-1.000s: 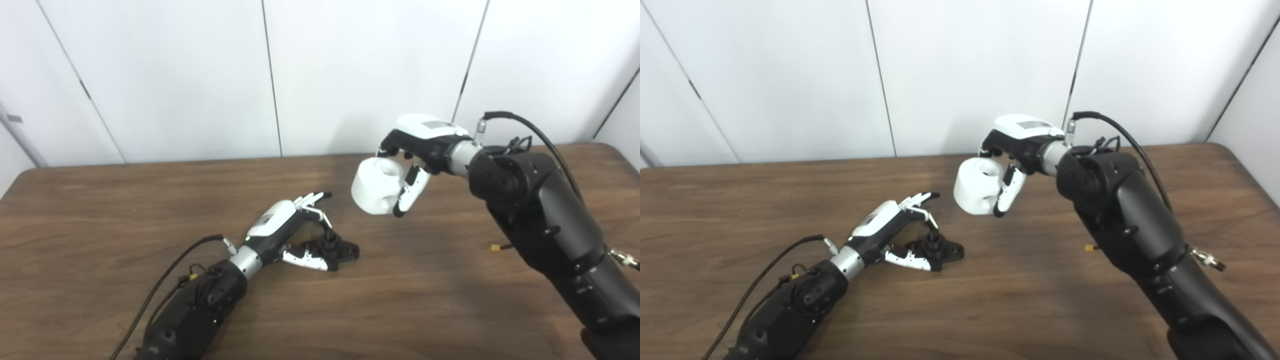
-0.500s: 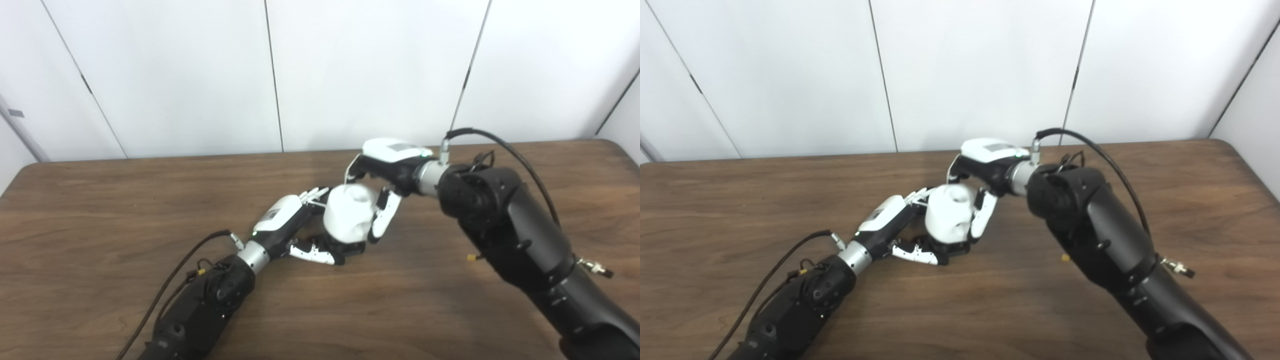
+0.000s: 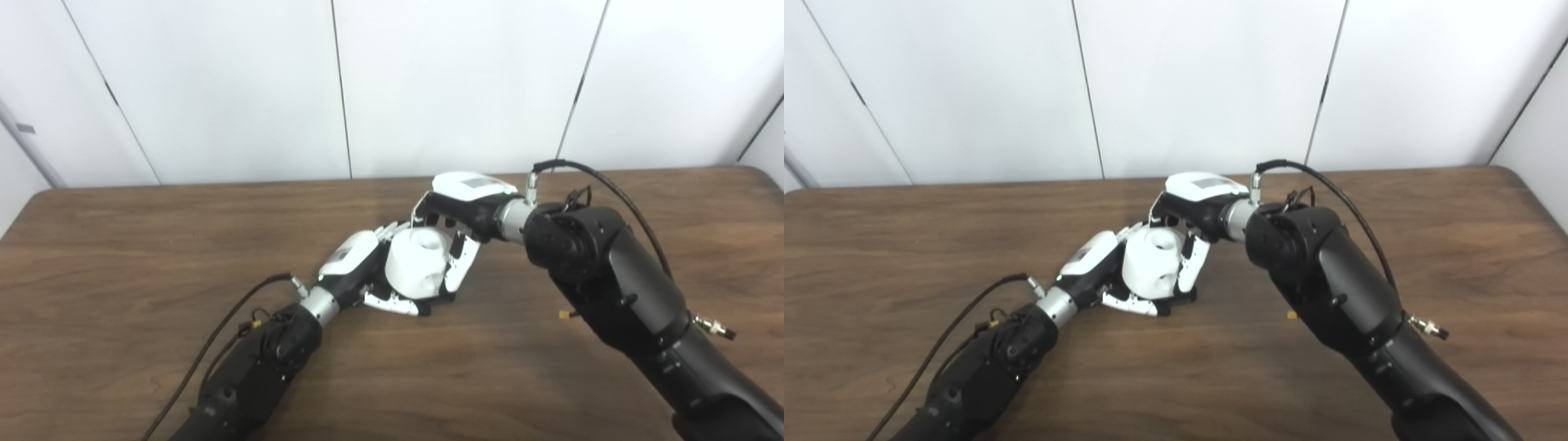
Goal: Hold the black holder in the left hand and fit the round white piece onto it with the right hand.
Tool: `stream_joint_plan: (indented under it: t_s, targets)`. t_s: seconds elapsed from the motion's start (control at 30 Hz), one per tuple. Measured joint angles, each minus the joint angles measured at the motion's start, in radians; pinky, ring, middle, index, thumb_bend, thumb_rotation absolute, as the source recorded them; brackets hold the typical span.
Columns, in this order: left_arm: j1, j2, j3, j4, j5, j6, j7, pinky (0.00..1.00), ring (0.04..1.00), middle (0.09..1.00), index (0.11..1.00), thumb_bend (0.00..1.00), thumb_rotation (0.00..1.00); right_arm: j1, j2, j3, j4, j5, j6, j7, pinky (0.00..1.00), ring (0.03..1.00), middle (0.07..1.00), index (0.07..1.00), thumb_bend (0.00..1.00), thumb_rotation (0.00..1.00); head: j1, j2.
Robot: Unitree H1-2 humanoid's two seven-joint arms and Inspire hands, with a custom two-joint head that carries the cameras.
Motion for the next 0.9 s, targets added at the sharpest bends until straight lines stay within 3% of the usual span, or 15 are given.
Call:
stream_joint_plan:
  t_s: [0.9]
  targets:
    - [0.007,0.0,-0.002,-0.017,0.0,0.014,0.001,1.0,1.0,0.964,0.482,0.52,0.06,-0.068,-0.036,-0.026,0.038,0.02,-0.039,-0.029,0.67,0.786,0.744,0.483,0.52,0.14,-0.017,0.011]
